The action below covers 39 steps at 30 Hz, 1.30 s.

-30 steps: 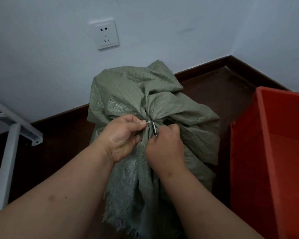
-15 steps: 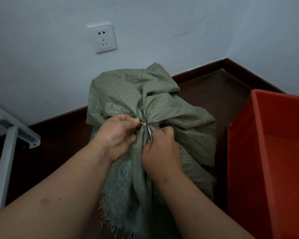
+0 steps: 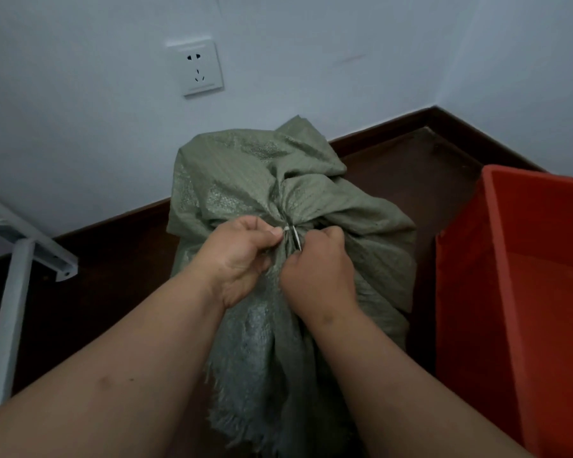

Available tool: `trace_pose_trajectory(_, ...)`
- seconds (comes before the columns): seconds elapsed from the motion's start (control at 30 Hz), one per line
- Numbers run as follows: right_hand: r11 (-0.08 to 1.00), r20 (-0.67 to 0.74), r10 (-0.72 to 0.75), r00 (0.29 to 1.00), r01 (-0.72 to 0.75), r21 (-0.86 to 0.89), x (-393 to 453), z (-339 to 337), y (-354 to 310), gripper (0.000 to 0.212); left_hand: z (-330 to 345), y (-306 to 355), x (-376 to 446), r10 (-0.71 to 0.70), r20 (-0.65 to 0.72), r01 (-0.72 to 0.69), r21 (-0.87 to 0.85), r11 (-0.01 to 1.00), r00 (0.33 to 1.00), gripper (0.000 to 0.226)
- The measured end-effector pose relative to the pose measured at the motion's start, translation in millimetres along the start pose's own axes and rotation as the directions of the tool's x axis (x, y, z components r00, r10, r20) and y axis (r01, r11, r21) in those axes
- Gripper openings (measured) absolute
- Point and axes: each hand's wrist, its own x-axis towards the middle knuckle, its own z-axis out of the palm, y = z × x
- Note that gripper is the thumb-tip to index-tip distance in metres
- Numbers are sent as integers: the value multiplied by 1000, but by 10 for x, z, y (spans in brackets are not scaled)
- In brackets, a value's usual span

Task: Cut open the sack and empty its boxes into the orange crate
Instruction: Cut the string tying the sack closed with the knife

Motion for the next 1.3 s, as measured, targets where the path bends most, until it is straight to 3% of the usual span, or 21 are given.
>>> trace_pose_trajectory(0.07, 999, 7, -29, 1000, 29, -19, -26, 5, 20, 7, 24, 41, -1, 33, -32, -33, 16, 999, 999, 32)
trace_pose_trajectory(0.2, 998, 51, -55, 997, 57, -39, -152, 84, 70, 5, -97, 15, 29, -18, -68, 8, -132, 991, 998, 30)
trace_pose_trajectory(0.37, 998, -34, -66, 997, 66, -11, -52, 13, 56, 7, 31, 32, -7, 2, -51, -4, -35, 999, 999, 32)
trace_pose_trajectory(0.5, 992, 58, -88, 994, 93, -86, -135, 41, 37, 8, -67, 52, 26, -7, -72, -4, -155, 988, 997, 31)
trace_pose_trajectory(0.67, 998, -9, -39, 999, 38, -45, 18, -61, -4, 5, 88, 43, 2, 48, -65, -44, 66, 997, 997, 33)
trace_pose_trajectory(0.83, 991, 99, -73, 992, 83, -103, -142, 24, 26, 4, -45, 66, 53, -1, -147, -15, -108, 994, 989, 30)
trace_pose_trajectory(1.0, 998, -19, -42, 999, 41, -44, 17, -74, 24, 9, 119, 49, 14, 29, -78, -26, 40, 999, 997, 32)
trace_pose_trajectory(1.17, 992, 45, -114, 993, 116, -49, -86, 15, 86, 21, -56, 77, 59, -8, -132, -7, -113, 994, 991, 30)
trace_pose_trajectory(1.3, 987, -130, -130, 983, 141, 77, -53, -49, 88, 29, -104, 82, 71, -3, -124, -12, -120, 993, 992, 29)
